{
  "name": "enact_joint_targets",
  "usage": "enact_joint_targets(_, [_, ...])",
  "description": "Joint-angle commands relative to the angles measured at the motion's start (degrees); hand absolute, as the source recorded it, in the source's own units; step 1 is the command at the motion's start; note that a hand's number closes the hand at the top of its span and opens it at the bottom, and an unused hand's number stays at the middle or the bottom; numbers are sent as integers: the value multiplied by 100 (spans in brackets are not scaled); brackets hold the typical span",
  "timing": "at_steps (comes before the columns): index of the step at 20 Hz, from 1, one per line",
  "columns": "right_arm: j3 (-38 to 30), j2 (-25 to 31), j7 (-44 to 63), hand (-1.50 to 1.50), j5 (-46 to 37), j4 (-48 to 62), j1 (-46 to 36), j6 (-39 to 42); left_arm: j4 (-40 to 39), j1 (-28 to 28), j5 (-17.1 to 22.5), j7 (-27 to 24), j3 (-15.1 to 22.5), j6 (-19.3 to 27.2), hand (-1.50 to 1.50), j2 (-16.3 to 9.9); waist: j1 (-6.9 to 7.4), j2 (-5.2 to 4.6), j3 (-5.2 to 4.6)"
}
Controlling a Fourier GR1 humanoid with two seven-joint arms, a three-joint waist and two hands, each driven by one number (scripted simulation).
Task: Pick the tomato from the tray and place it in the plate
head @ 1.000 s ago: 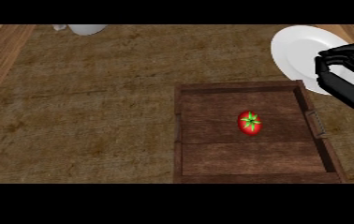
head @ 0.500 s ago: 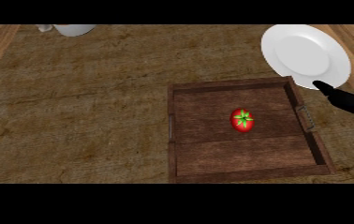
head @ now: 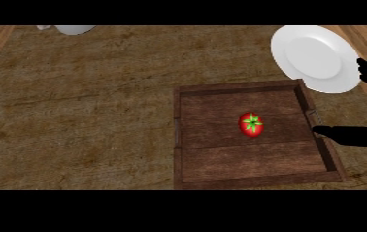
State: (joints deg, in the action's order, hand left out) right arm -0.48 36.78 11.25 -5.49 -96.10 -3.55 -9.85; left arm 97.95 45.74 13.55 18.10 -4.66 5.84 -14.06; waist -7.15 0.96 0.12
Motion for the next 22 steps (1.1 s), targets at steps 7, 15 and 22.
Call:
enact_joint_targets(7, [758, 474, 1250, -150, -500, -326, -65, 667, 635, -1654, -90, -494, 579, -348, 0, 131, 33, -36, -86])
enact_joint_targets(15, [1264, 317, 2207, -150, -933, -460, -180, 700, 680, -1741, -192, -391, 651, -362, 0, 152, 108, -57, -67])
enact_joint_targets(22, [1716, -145, 2770, -150, -986, -566, -320, 719, 578, -1903, -342, -389, 717, -263, 0, 266, 124, -67, -56])
